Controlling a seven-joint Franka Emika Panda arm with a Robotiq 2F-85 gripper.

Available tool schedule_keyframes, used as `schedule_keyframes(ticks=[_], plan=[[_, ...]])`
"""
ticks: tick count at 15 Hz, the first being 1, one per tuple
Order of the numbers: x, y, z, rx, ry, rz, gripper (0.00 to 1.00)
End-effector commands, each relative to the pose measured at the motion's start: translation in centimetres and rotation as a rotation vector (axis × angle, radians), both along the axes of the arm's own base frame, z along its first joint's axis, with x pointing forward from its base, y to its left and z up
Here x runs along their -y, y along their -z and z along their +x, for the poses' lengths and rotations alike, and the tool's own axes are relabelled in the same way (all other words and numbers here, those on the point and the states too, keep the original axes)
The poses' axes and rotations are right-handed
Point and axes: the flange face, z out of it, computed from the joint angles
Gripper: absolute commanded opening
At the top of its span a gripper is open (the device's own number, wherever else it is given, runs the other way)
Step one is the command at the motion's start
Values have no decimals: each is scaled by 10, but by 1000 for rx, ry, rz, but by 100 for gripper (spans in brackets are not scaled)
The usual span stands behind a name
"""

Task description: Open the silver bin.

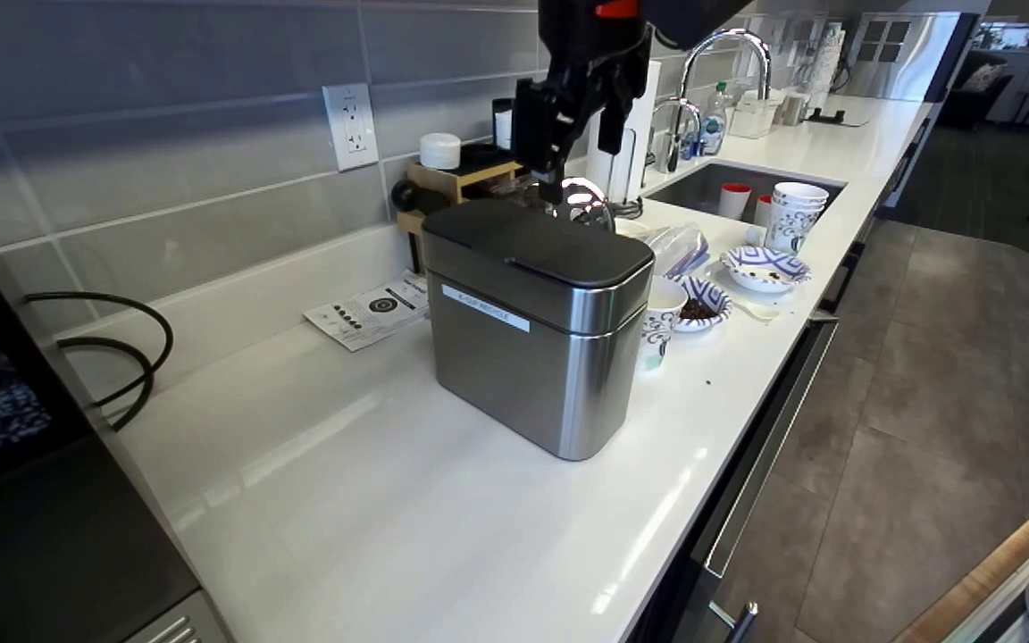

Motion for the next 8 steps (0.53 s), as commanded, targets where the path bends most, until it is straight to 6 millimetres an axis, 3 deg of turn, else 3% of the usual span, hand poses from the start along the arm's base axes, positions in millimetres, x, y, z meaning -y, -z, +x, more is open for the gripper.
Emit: schedule_keyframes(ticks=[1,8], plan=[[-20,5,-8,66,46,13,100],[-44,24,-4,136,41,38,100]])
